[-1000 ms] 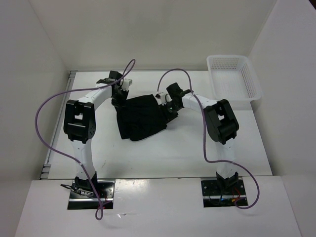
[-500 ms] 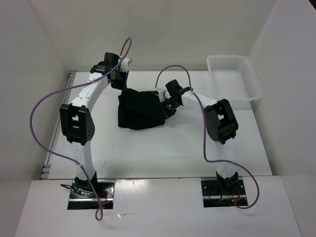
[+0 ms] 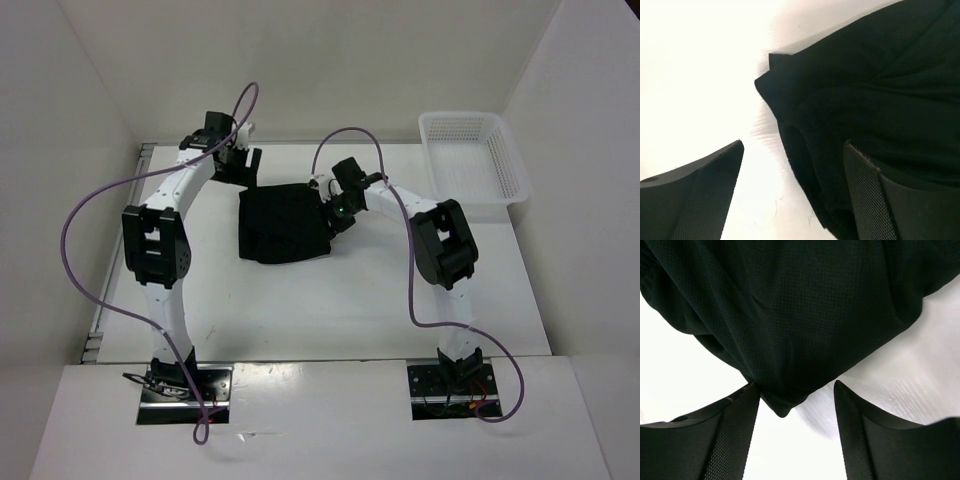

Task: Fold and stack the shorts
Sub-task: Fold the shorts

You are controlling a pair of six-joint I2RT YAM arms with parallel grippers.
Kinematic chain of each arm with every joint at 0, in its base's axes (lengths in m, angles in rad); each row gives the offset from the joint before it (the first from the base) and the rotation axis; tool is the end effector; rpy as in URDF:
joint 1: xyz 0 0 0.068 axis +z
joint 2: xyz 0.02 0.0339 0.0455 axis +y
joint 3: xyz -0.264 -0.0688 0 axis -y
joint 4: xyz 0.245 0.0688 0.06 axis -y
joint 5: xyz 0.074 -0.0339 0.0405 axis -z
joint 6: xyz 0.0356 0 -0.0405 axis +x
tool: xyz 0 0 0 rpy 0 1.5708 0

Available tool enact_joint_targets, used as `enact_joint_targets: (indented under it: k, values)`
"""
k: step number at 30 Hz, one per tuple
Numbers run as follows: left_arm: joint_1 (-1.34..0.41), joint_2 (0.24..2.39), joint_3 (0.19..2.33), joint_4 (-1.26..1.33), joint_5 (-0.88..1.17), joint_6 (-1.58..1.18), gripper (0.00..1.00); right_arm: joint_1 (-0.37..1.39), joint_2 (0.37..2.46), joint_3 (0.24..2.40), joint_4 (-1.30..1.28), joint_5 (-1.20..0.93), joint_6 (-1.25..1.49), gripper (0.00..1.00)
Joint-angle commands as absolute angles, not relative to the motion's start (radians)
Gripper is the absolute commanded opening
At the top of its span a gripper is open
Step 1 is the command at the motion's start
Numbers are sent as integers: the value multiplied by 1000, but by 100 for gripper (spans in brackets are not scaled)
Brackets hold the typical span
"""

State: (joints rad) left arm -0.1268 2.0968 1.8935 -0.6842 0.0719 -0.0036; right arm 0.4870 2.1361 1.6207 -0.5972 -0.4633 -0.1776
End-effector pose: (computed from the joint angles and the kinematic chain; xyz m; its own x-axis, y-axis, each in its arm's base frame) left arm 0.4696 -0.0624 0.2662 -0.7699 0.0945 -0.6311 0.1684 0.9840 -0.0580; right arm 0.3911 0.2251 0.1729 -0.6753 -0.5364 -0.5062 -0.7240 0.6129 0.3164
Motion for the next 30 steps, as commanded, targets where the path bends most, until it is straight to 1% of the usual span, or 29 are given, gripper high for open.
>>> enact_joint_targets:
  k: [1,2,4,5,6,8,10,11,13,19,20,22,23,24,27,28,30]
  values:
    - [-146,1939,1956,-713,101,0,88,497,2082,1667,-600,-446,-199,66]
    - [-156,1893,1945,-739,113,0,88,497,2082,1667,-600,-446,-199,66]
    - [-195,1838,1873,-822,164,0,84,497,2063,1657,-600,-434,-199,66]
    - [-207,1819,1826,-840,178,0,79,497,2063,1657,-600,-423,-199,66]
    - [-234,1803,1707,-851,187,0,76,497,2051,1646,-600,-413,-209,66]
    - [-256,1767,1593,-860,187,0,72,497,2039,1635,-600,-394,-209,66]
    - [-272,1747,1516,-861,216,0,72,497,2019,1612,-591,-380,-209,66]
    - [-272,1747,1465,-850,216,0,74,497,2019,1594,-591,-380,-209,66]
    - [-291,1747,1427,-819,203,0,81,497,2019,1565,-580,-380,-190,66]
    - [-301,1787,1367,-701,118,0,82,506,2029,1531,-558,-390,-147,66]
    - [-301,1798,1367,-690,118,0,77,515,2039,1531,-558,-399,-147,66]
    - [-301,1816,1382,-690,155,0,73,515,2039,1522,-558,-408,-137,65]
    - [-301,1830,1393,-690,164,0,69,515,2039,1522,-558,-417,-137,65]
    - [-301,1844,1393,-690,164,0,57,515,2039,1510,-558,-417,-137,64]
    - [-301,1855,1382,-670,137,0,33,515,2030,1480,-558,-408,-137,61]
    - [-301,1855,1382,-670,121,0,19,515,2029,1480,-558,-408,-137,59]
    - [-301,1855,1359,-670,100,0,5,515,2029,1470,-549,-408,-126,55]
